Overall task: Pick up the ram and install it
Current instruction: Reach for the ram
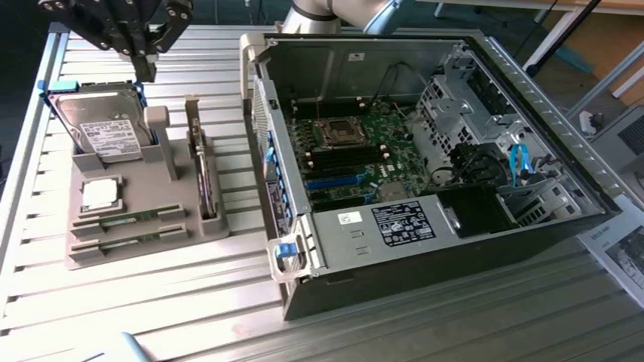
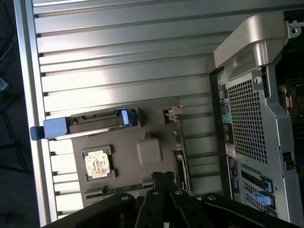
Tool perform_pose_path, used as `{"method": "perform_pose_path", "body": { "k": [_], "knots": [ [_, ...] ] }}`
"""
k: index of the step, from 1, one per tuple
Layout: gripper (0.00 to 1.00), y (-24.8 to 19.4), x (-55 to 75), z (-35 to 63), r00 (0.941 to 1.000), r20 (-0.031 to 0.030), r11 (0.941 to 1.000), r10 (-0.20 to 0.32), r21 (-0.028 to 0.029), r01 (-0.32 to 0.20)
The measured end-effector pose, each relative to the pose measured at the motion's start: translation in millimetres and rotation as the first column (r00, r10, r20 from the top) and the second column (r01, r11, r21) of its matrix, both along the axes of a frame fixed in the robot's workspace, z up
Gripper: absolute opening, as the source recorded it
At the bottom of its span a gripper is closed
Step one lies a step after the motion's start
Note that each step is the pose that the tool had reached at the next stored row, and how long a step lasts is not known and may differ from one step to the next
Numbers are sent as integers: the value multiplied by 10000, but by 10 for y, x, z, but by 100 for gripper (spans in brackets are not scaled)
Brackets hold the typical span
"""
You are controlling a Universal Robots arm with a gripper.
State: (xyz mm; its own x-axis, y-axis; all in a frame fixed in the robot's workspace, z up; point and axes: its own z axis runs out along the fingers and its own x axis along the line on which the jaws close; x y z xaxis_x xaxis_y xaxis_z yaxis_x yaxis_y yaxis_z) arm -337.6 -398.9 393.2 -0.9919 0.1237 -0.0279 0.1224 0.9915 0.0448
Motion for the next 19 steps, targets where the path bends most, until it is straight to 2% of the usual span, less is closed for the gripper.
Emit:
{"method": "perform_pose_path", "body": {
  "k": [3,6,11,12,19],
  "knots": [
    [11,0,-136,0,10000,0,10000,-7,0,7],
    [11,-18,-173,0,10000,0,10000,-8,1,8],
    [11,-197,-173,0,10000,0,10000,-8,0,8],
    [11,-256,-173,1,10000,-2,10000,-8,0,8],
    [11,-490,-173,1,10000,-1,10000,-8,0,8]
  ]
}}
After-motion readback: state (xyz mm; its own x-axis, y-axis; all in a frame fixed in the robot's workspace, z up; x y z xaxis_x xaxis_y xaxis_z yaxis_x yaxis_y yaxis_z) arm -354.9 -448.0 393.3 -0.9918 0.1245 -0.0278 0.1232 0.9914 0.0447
